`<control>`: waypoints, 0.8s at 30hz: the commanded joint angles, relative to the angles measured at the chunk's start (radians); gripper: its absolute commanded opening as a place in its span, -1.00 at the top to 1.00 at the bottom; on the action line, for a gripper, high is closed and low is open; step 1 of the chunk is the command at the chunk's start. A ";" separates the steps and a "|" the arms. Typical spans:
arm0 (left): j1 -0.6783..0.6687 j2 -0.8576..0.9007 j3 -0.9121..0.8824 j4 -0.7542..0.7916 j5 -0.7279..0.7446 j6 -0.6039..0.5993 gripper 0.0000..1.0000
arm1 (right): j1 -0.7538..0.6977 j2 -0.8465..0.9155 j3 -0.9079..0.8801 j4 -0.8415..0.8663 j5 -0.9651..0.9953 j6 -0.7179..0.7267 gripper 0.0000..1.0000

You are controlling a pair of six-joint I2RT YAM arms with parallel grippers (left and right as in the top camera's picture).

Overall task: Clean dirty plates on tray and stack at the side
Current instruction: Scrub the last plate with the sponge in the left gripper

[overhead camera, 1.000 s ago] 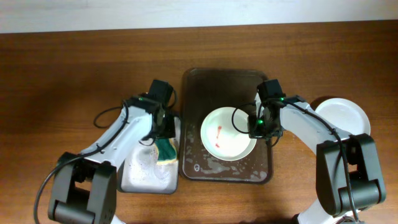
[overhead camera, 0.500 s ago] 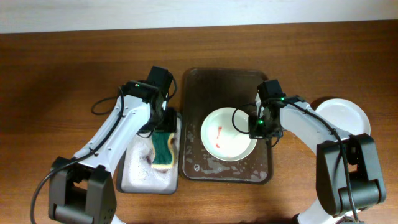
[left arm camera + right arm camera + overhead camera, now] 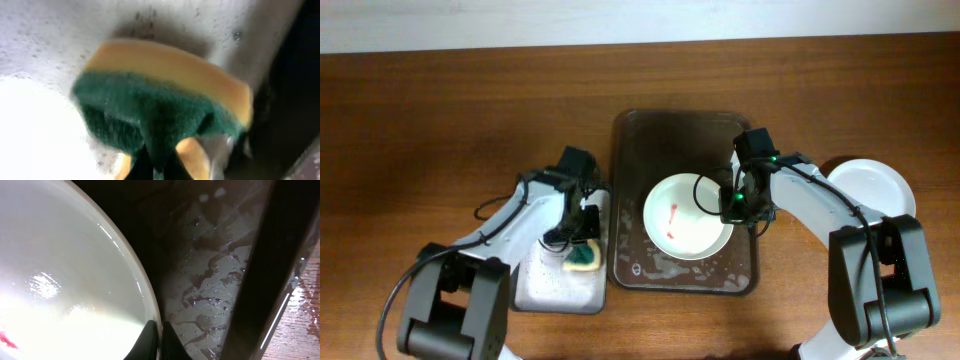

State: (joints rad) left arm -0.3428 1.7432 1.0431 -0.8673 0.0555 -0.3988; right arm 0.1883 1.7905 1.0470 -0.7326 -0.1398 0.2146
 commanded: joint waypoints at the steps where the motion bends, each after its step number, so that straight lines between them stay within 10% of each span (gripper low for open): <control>1: -0.005 -0.005 0.309 -0.175 0.039 0.054 1.00 | -0.006 0.011 -0.014 -0.008 0.036 0.005 0.92; 17: -0.341 0.443 0.412 0.260 0.491 -0.192 1.00 | -0.006 0.011 -0.014 -0.005 -0.014 0.030 0.92; 24: -0.277 0.456 0.479 -0.114 -0.235 -0.192 1.00 | -0.006 0.011 -0.014 -0.015 -0.013 0.042 0.92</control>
State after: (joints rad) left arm -0.6697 2.1410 1.5372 -0.8494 0.2840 -0.5770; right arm 0.1894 1.7908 1.0420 -0.7444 -0.1905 0.2359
